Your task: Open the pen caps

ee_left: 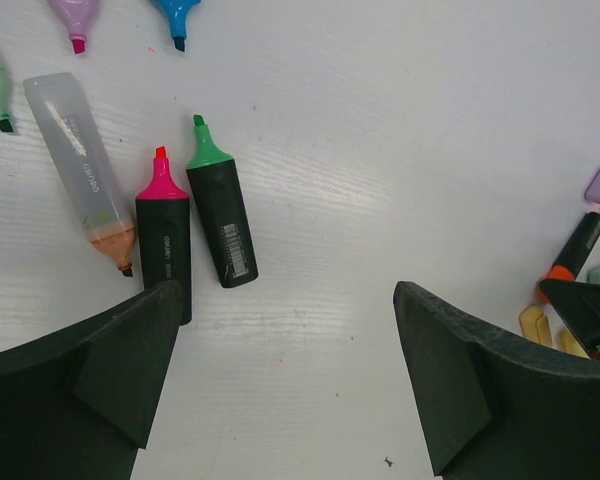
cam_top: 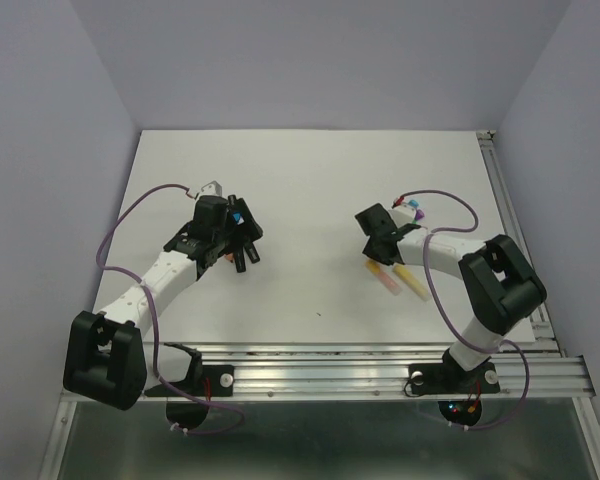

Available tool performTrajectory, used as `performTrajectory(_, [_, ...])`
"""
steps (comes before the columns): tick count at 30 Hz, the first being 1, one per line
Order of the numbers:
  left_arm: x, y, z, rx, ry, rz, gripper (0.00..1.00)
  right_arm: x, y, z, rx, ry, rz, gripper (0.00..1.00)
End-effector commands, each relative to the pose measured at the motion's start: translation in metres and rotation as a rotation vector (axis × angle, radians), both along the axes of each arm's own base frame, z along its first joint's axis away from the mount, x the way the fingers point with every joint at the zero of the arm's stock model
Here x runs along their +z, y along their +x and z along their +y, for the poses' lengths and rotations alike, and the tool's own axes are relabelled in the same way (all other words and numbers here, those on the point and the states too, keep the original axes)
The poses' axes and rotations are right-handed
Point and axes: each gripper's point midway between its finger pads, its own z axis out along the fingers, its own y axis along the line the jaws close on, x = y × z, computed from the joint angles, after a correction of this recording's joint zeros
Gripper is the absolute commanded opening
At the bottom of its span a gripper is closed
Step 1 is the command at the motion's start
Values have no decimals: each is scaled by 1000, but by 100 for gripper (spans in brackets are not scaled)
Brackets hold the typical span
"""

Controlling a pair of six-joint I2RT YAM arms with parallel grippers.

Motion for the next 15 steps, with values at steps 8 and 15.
performTrajectory(8, [20,-4,-13,-57,-70,-59,99,50,8,0,0,15,-145,22])
performTrajectory(15, [34,-13,-18,-91,-107,-106,99,99,9,5,46,78,-254,21])
